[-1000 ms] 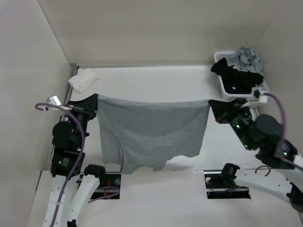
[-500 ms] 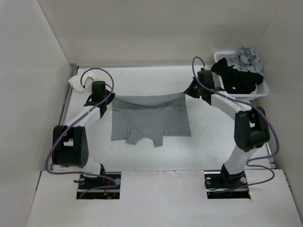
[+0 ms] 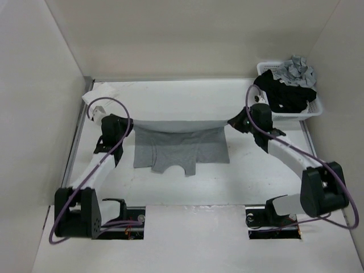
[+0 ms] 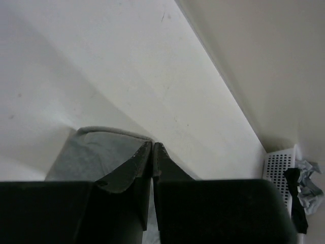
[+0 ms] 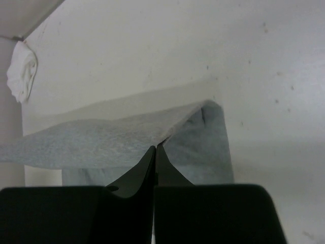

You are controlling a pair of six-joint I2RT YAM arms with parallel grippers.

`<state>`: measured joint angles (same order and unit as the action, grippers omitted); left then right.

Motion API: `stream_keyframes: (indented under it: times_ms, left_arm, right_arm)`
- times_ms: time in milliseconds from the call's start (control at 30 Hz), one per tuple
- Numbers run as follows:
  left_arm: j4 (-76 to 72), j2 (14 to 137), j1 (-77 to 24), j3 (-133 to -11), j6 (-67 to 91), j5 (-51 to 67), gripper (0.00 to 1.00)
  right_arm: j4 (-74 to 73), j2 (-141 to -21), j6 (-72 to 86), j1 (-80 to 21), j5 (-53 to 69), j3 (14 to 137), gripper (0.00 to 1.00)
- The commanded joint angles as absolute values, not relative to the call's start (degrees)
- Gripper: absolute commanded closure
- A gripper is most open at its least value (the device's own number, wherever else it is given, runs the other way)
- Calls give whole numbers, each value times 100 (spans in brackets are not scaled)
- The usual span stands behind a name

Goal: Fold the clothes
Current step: Fold the tank top

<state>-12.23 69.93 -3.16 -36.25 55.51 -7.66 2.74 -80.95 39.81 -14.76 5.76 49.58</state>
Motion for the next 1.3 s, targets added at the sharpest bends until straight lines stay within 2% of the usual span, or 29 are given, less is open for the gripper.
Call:
stream_keyframes:
  times_ms: [0,300,533,633,700,767,800,867,1000,1100,1267]
  left_arm:
    - [-1477,6076,-189,-3008,5686,-563,98]
    - [-2,3790,259,-1987,5581,114,98]
    - [948,2813,374,-1521,5572,369,96]
    - [1168,2690,312,-1240,5607,273,92]
    - [1222,2707,400,-1099,5625,255,84]
    - [1230,2760,531,-1151,5608,255,77]
    - [1196,2760,575,-1238,5599,255,76]
    - [1090,2786,585,-1440,5607,203,76]
    - [547,3172,243,-1652,5669,53,77]
    - [72,3637,-178,-1670,5730,-44,77]
    - [-561,4157,-882,-1731,5731,-325,78]
  right_arm:
    - [879,-7262,4157,-1568,440,4274,100]
    - [475,-5749,4359,-1823,159,2770,100]
    - [9,-4896,4754,-2043,-167,1908,100]
    - [-53,-4878,4965,-2166,-176,1671,98]
    - [-53,-4922,5062,-2280,-193,1635,92]
    - [-70,-4896,5115,-2412,-263,1635,80]
    - [-123,-4826,5072,-2421,-351,1635,72]
    - [-202,-4703,5019,-2421,-378,1643,65]
    - [-89,-4806,4887,-2194,-448,1696,54]
    - [359,-5517,4747,-2070,-142,1828,51]
    - [931,-6511,4877,-2052,202,1977,52]
